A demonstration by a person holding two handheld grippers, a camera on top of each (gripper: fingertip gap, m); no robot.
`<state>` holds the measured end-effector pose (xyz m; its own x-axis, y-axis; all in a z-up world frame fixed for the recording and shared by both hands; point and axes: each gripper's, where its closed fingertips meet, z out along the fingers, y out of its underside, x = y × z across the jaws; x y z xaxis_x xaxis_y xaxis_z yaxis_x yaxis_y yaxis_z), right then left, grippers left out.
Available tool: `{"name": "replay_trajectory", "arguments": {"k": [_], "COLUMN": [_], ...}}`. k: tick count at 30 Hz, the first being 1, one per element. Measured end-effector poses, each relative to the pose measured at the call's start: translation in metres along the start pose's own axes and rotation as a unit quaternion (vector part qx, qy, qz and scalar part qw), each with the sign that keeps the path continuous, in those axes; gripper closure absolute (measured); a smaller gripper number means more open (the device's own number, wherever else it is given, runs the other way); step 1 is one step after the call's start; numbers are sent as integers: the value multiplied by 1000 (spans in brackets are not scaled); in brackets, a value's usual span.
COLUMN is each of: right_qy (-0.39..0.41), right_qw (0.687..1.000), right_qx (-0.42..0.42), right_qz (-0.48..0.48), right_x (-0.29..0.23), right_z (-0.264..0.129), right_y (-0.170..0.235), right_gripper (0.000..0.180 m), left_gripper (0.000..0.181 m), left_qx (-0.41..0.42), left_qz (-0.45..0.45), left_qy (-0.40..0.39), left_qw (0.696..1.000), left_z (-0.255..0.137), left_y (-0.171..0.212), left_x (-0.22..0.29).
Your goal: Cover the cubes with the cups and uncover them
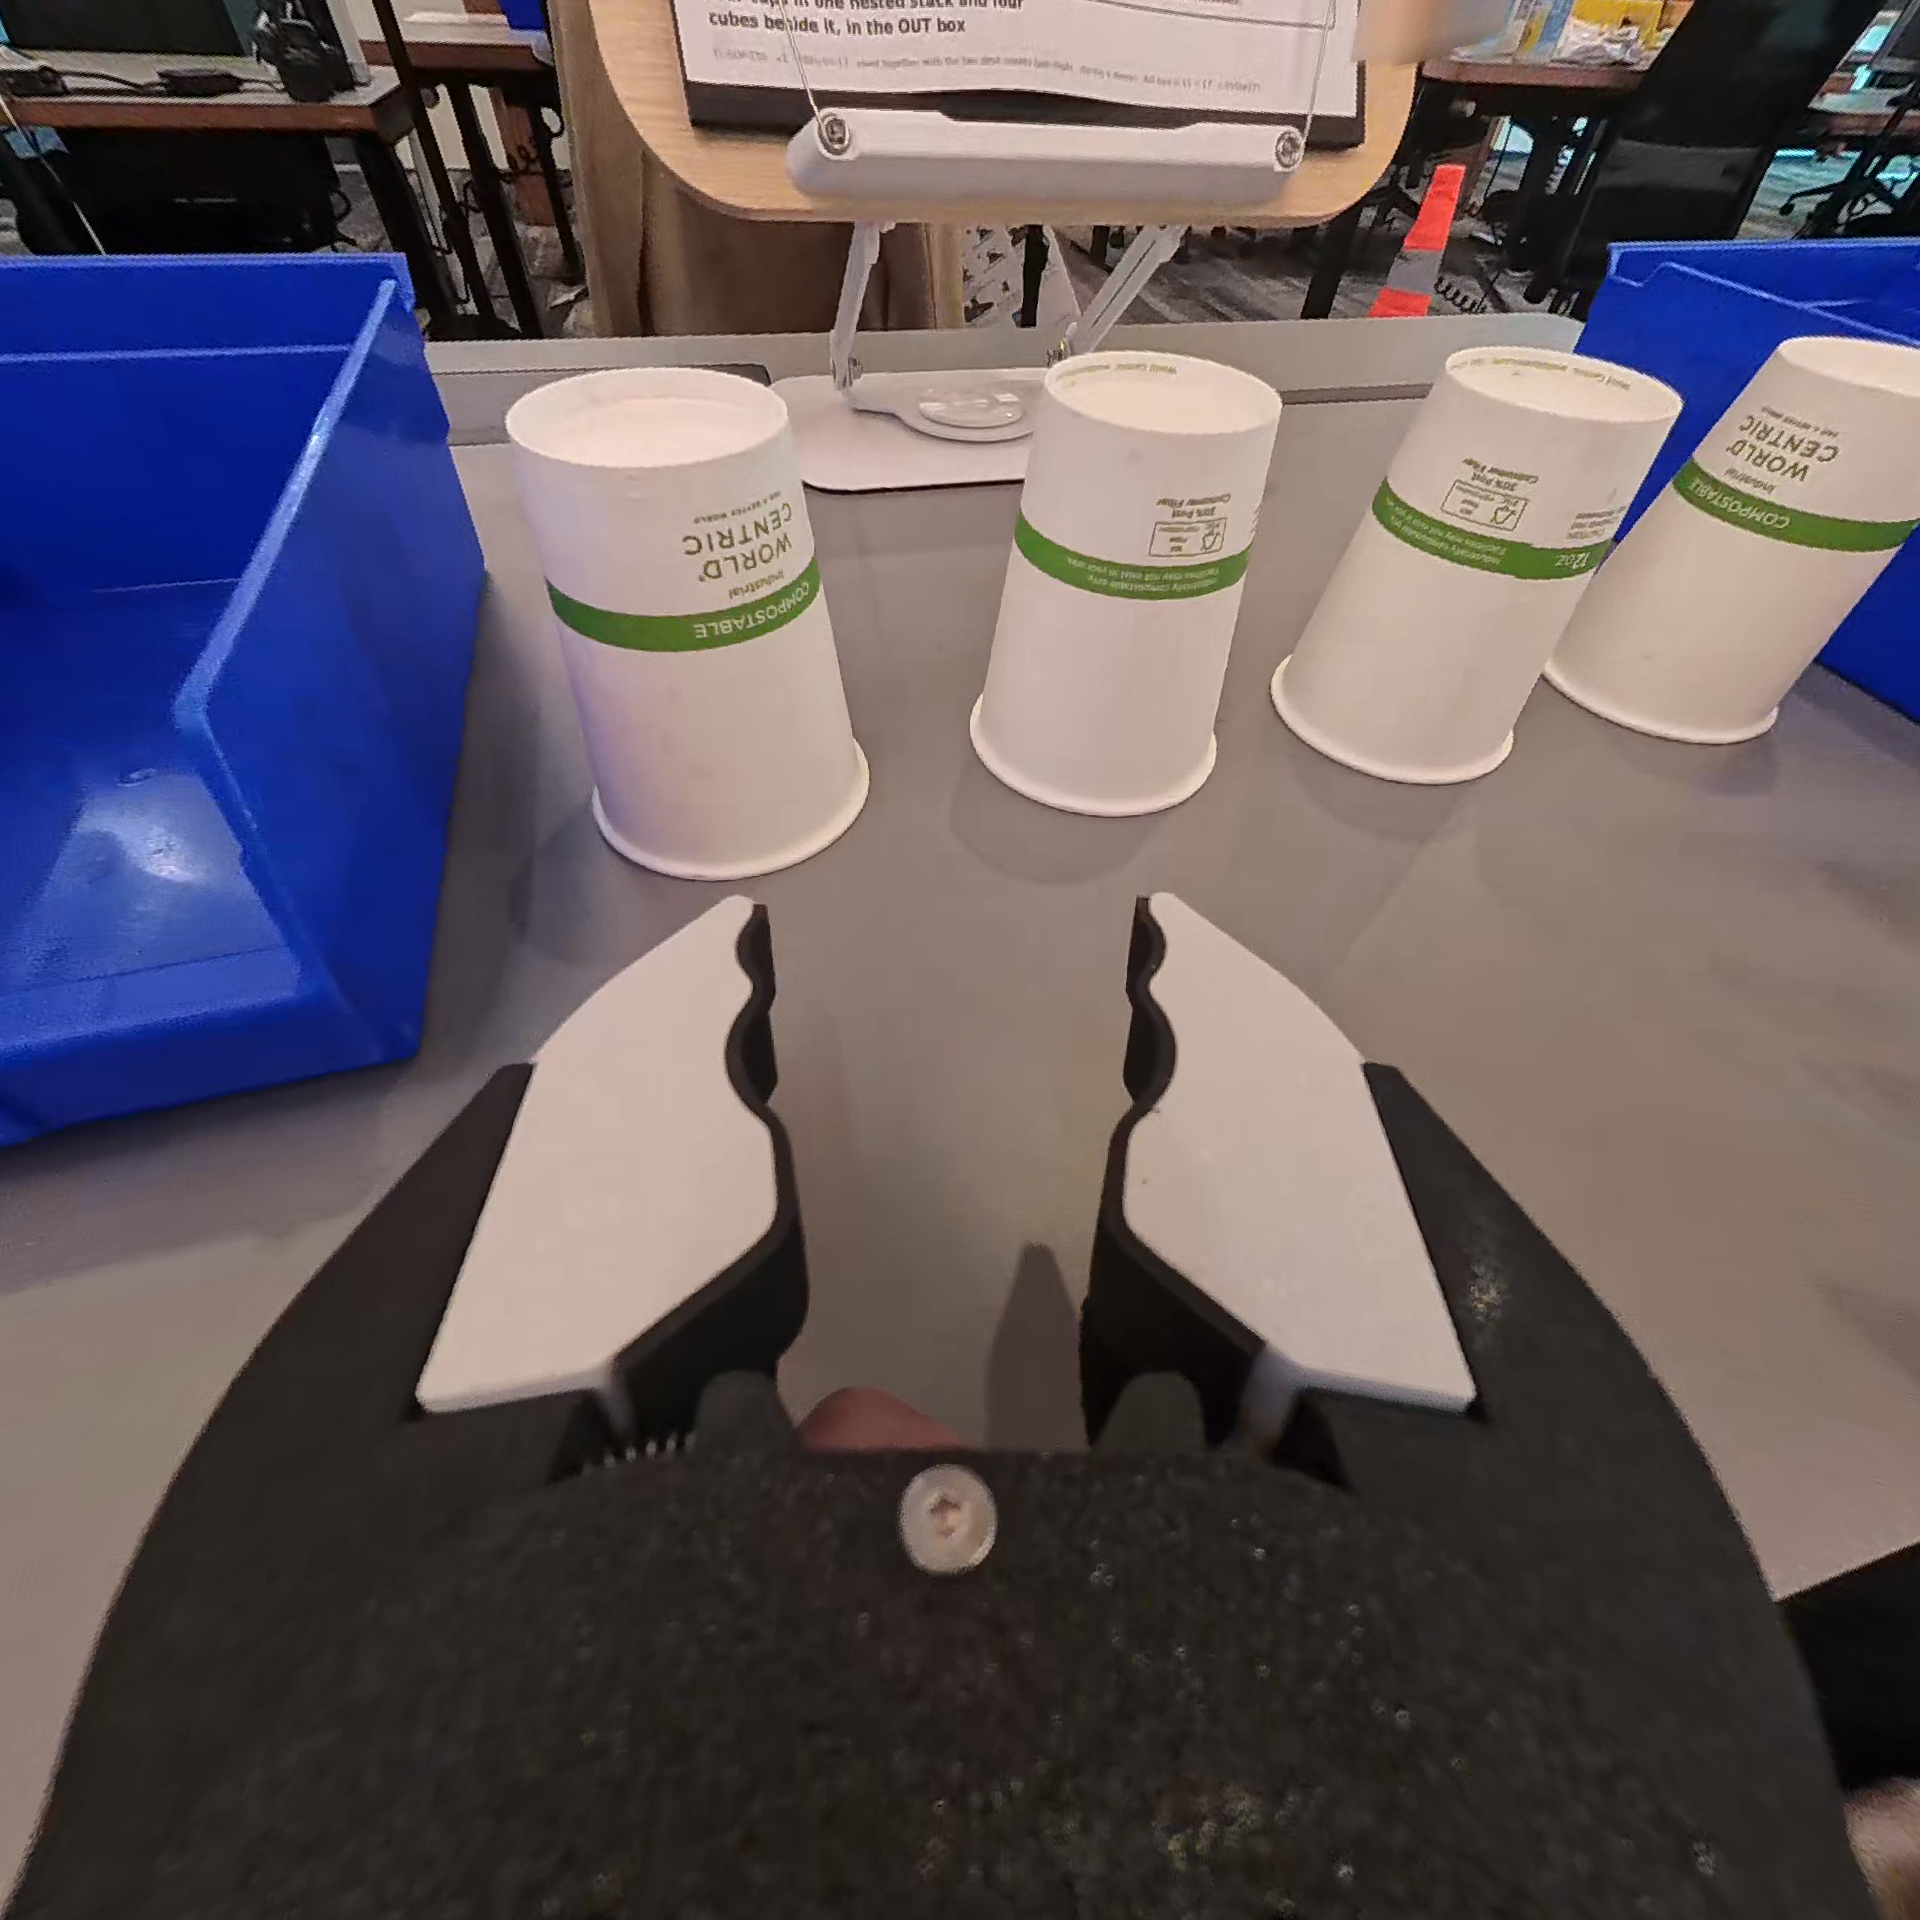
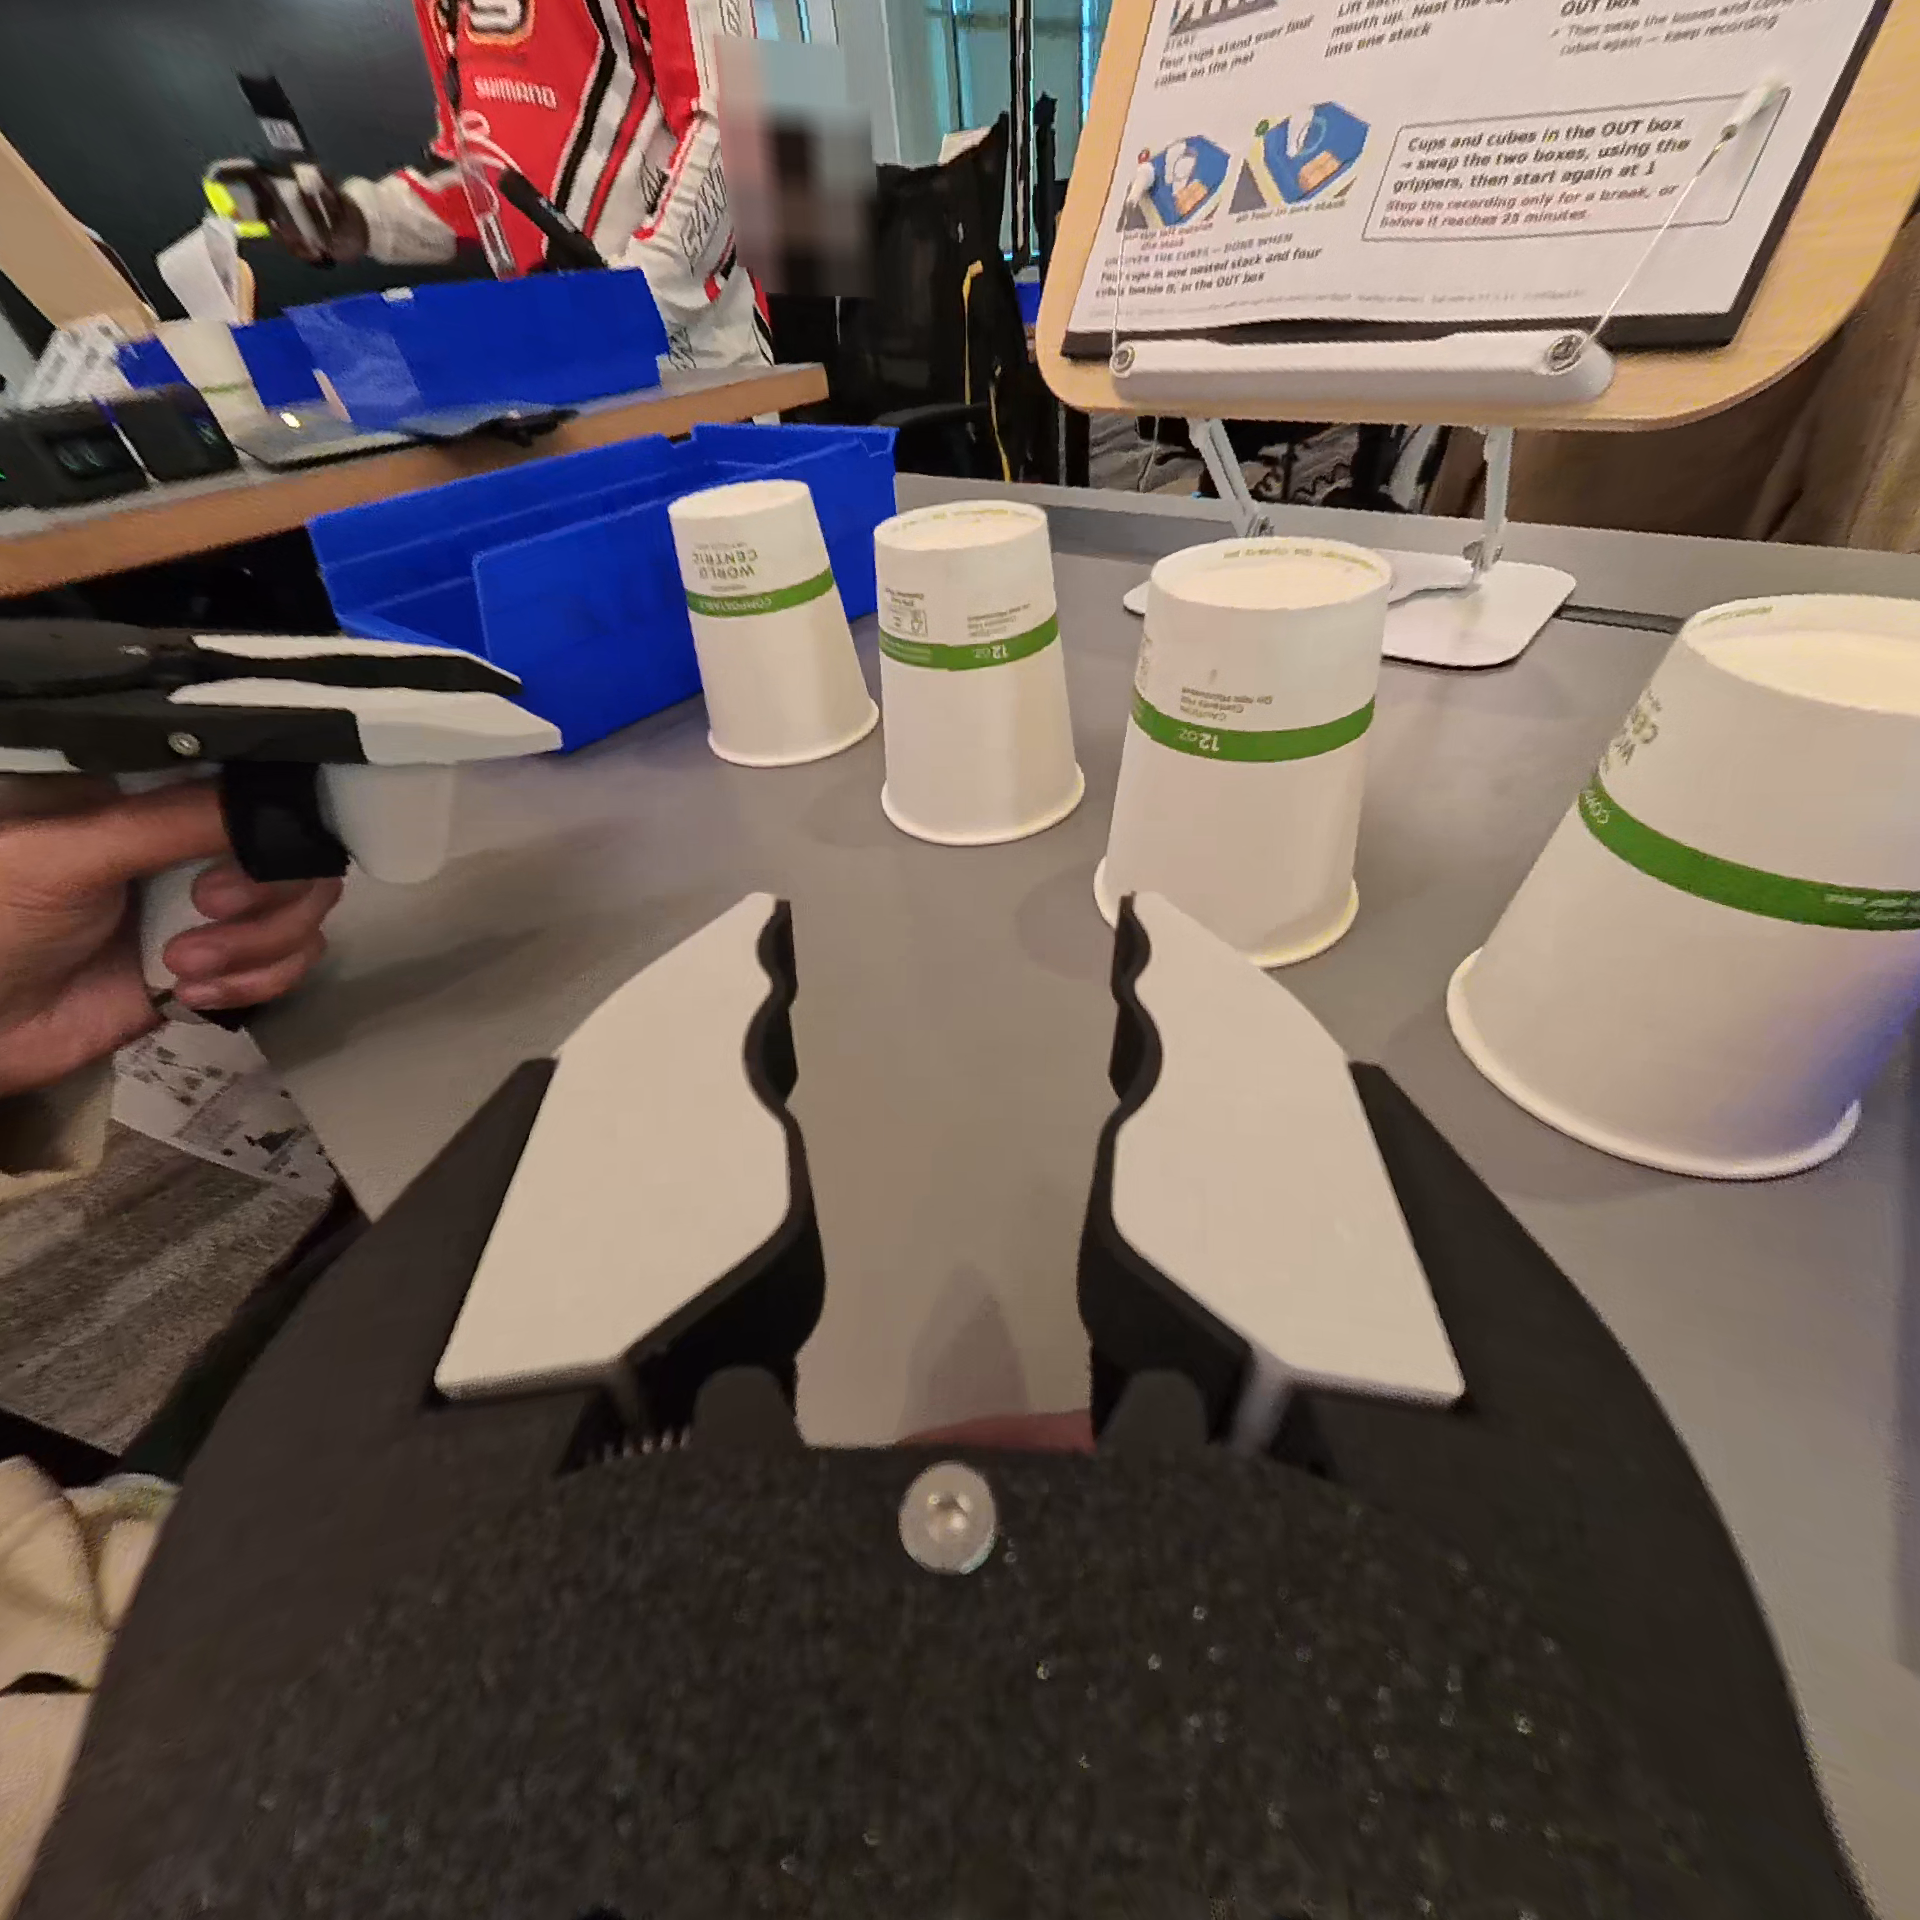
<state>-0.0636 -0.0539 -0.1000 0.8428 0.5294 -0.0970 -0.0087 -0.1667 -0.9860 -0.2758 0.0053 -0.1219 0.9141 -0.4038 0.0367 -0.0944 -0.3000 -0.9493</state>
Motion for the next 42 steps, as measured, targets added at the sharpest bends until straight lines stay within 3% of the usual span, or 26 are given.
{"name": "replay_trajectory", "arguments": {"k": [35,42], "right_qy": [-11,-42], "right_qw": [1000,998], "right_qx": [-6,-49], "right_qz": [24,-18], "right_x": [1,0], "right_z": [1,3], "right_y": [1,-5], "right_gripper": [128,118], "left_gripper": [114,116], "left_qx": [-31,-20], "left_qz": [23,31], "left_qy": [10,23], "left_qw": [999,999], "left_z": [6,2], "left_y": [8,4], "left_x": [8,20]}}
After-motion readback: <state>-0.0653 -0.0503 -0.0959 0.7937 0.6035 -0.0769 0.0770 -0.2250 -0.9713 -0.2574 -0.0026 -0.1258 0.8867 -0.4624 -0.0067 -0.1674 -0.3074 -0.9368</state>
